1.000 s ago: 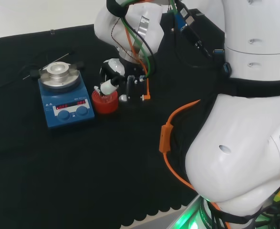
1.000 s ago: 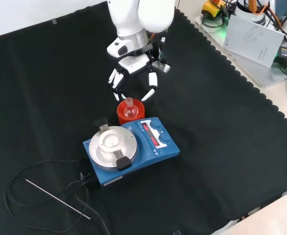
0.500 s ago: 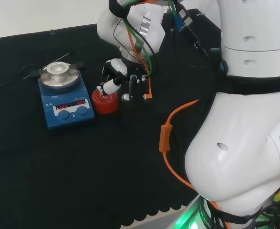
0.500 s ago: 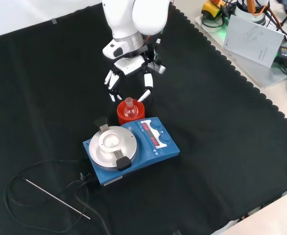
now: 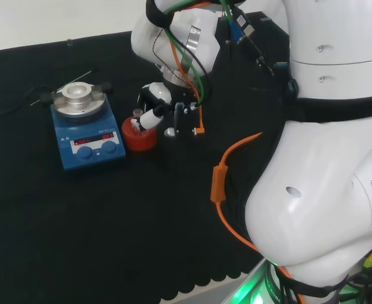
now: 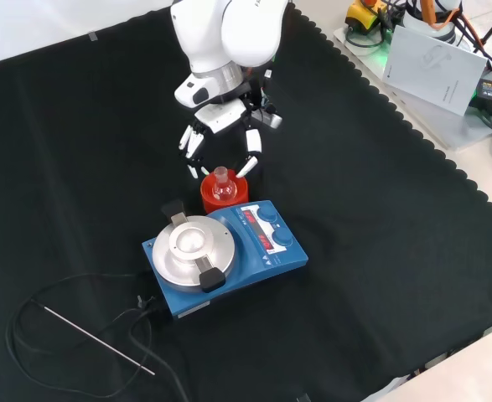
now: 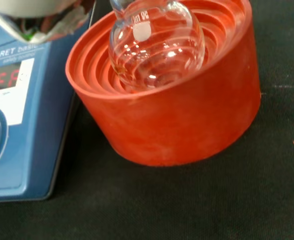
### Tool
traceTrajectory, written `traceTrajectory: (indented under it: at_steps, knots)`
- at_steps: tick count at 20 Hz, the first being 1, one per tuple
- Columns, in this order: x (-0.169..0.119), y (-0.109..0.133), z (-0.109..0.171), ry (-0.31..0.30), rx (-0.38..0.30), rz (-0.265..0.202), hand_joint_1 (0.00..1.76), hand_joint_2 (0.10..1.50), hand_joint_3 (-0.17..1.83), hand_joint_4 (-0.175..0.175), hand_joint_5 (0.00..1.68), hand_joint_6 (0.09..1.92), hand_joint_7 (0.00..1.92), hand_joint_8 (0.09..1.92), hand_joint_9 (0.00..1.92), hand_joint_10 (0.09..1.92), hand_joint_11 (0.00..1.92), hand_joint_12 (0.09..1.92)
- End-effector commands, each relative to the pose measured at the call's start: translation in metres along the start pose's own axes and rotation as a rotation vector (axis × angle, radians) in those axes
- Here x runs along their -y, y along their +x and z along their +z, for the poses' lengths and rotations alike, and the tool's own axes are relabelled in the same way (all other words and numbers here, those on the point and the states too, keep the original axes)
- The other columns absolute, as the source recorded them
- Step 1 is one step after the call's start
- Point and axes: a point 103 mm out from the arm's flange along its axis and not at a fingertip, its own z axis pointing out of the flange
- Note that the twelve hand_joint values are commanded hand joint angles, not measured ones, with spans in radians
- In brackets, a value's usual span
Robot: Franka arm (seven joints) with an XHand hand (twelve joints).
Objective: Pick up the round-bottom flask.
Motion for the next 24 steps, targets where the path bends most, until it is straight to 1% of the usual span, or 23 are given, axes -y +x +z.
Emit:
traceTrajectory:
  at_steps: [1, 8, 13, 14, 17, 21, 24]
  knots:
    - [0.000, 0.001, 0.004, 0.017, 0.002, -0.005, 0.85, 0.44, 0.93, -0.158, 0.44, 0.88, 0.82, 0.95, 0.80, 0.97, 0.54, 1.43]
    - [0.001, 0.004, 0.009, 0.028, 0.006, -0.004, 0.84, 0.44, 0.93, -0.158, 0.44, 0.88, 0.81, 0.95, 0.80, 0.98, 0.54, 1.43]
    - [0.002, 0.009, 0.009, 0.018, 0.010, -0.009, 0.85, 0.44, 0.93, -0.163, 0.48, 0.89, 0.82, 0.95, 0.80, 0.98, 0.54, 1.43]
    - [0.002, 0.009, 0.008, 0.008, 0.010, -0.008, 0.85, 0.44, 0.93, -0.167, 0.51, 0.90, 0.82, 0.96, 0.80, 0.98, 0.54, 1.43]
    - [0.003, 0.011, 0.008, -0.001, 0.011, -0.009, 0.90, 0.44, 0.94, -0.175, 0.66, 0.93, 0.88, 0.94, 0.85, 0.96, 0.56, 1.42]
    - [0.005, 0.013, 0.012, 0.006, 0.006, -0.015, 0.95, 0.44, 0.96, -0.175, 0.78, 0.92, 1.00, 0.91, 0.96, 0.91, 0.62, 1.39]
    - [0.007, 0.014, 0.015, 0.012, 0.009, -0.016, 0.97, 0.44, 0.97, -0.175, 0.83, 0.92, 1.07, 0.91, 1.03, 0.91, 0.69, 1.36]
